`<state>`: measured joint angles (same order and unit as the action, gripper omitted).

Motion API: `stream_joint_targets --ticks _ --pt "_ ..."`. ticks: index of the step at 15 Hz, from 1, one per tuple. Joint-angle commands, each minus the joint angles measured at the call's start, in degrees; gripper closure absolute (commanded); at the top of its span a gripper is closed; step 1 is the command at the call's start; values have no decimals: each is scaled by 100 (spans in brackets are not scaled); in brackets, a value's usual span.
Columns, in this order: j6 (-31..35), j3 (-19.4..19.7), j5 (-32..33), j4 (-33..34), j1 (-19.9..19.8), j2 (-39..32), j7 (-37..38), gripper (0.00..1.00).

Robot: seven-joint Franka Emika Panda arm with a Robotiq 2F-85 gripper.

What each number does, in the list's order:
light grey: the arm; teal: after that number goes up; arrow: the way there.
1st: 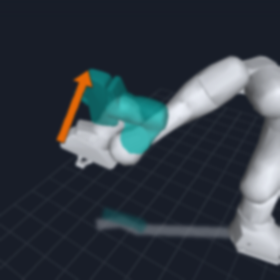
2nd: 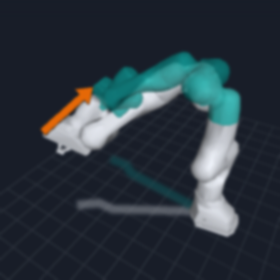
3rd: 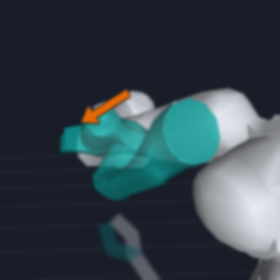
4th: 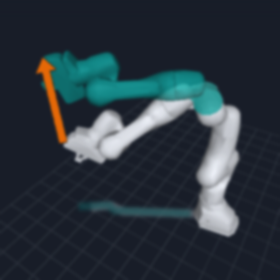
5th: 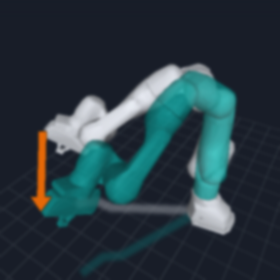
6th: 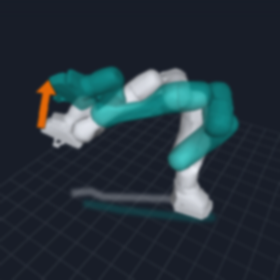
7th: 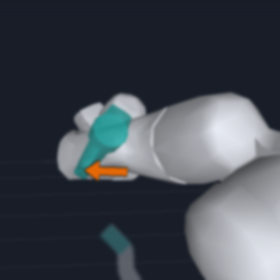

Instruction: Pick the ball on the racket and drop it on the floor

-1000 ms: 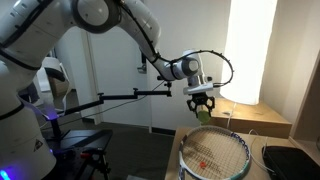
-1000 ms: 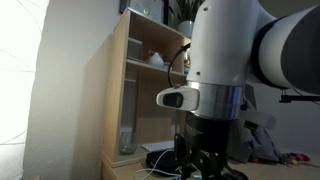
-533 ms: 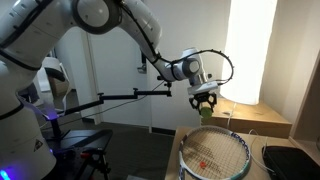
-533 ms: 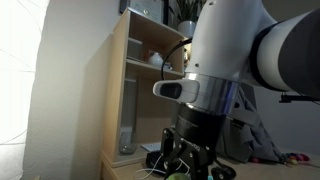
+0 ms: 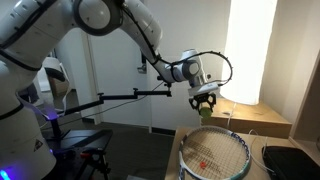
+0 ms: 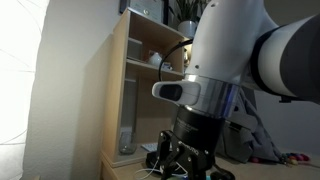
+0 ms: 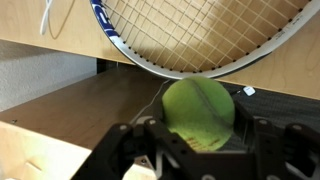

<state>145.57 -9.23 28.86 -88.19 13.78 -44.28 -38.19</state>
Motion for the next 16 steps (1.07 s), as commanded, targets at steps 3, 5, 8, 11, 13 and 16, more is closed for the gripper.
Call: stream_joint_targets --ticks 3,5,8,11,13,16 --pt "0 50 -58 14 47 -3 -30 33" --pt "1 50 -58 14 47 -3 -30 33" --pt "1 50 -58 14 47 -3 -30 33" --pt "1 50 -58 14 47 -3 -30 33" --pt "2 50 -58 14 47 -3 -30 58" --pt "6 -26 -130 44 31 -23 -74 58"
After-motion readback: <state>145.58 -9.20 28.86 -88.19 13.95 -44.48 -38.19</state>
